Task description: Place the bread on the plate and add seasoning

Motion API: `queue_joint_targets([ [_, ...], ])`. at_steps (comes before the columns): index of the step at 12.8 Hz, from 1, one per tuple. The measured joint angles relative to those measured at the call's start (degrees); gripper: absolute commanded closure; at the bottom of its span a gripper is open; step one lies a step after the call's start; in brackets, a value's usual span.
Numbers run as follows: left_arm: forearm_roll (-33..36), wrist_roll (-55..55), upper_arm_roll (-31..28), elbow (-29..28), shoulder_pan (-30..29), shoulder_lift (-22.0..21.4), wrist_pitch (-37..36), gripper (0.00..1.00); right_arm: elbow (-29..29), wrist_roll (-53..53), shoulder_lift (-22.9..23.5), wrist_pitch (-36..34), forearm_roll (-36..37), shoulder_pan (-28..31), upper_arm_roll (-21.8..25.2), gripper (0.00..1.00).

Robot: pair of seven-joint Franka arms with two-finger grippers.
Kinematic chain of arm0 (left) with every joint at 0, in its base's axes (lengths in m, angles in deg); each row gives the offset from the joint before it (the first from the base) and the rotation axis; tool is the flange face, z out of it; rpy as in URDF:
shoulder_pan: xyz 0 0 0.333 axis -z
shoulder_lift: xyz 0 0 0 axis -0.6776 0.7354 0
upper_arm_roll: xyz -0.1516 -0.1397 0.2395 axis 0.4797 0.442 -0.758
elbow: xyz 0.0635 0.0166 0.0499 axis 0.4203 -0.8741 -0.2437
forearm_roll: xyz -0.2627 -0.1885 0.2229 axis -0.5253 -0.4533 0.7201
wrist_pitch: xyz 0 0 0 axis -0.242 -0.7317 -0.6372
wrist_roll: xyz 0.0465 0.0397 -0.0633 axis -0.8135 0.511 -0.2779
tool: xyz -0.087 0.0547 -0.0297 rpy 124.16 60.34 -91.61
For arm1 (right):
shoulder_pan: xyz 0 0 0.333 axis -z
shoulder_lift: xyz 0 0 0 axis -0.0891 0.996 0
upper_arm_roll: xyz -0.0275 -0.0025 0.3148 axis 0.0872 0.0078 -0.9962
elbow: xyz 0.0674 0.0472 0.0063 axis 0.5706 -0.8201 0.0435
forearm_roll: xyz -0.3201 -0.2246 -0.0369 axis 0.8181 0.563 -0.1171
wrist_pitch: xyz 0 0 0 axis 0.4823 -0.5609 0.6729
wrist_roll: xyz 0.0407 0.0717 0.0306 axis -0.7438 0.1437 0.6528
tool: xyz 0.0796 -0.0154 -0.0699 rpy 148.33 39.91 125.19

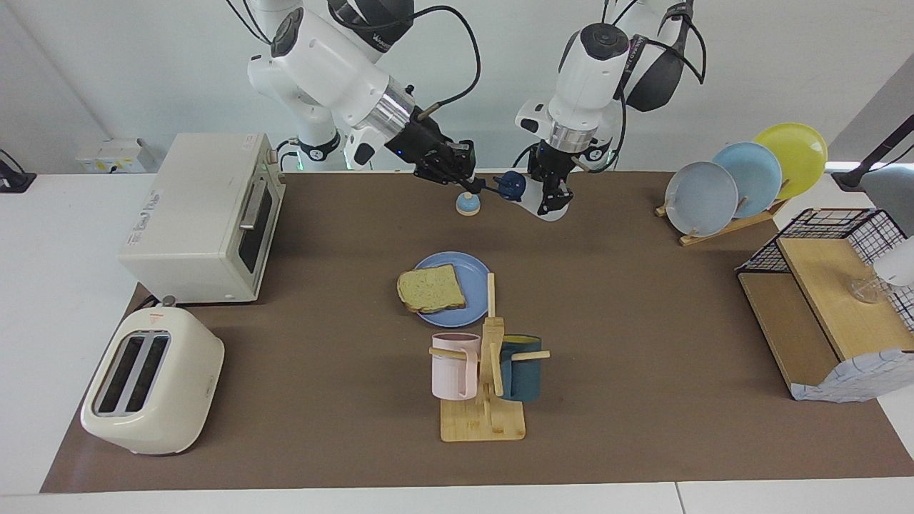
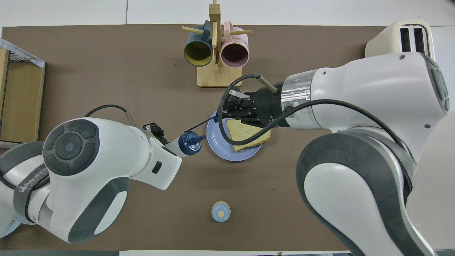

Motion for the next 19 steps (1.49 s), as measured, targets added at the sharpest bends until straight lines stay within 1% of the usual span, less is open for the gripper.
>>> queue_joint_targets([
  [1,0.0,0.0,0.0,0.0,0.0,0.0,0.0,1.0,-0.24,1.0,-0.02,-0.07,0.41,-0.01,-0.03,0.01],
  [3,0.0,0.0,0.0,-0.04,0.0,0.0,0.0,1.0,-0.42,1.51,-0.06,-0.1,2.9,-0.1,-0.25,0.0],
  [5,0.04,0.0,-0.24,-0.63,-0.05,0.01,-0.15,1.0,-0.39,1.59,-0.62,-0.95,8.31,-0.02,-0.03,0.0],
  [8,0.46,0.0,-0.36,-0.97,-0.1,0.01,-0.14,1.0,-0.22,1.9,-1.98,-6.98,22.22,0.17,1.65,0.0],
  [9,0.67,0.0,-0.37,-0.97,-0.11,0.01,-0.14,1.0,-0.15,2.81,-2.69,-10.33,25.11,0.33,3.2,0.0],
  [11,1.66,0.0,-0.4,-0.97,-0.14,0.01,-0.14,1.0,0.23,9.09,-4.55,-18.72,30.04,2.04,6.81,0.0],
  [14,4.99,-0.08,-0.5,-0.97,-0.18,0.01,-0.14,1.0,4.13,18.61,-5.48,-29.18,36.41,3.15,13.65,0.0],
  [17,10.28,-2.12,-0.52,-1.01,-0.17,0.28,-0.15,1.0,5.58,25.65,-6.91,-34.81,38.15,3.0,18.59,0.0],
  [19,13.68,-5.27,-0.37,-1.09,-0.12,1.34,-0.16,1.0,4.98,27.66,-7.52,-35.47,38.41,2.96,21.09,0.0],
])
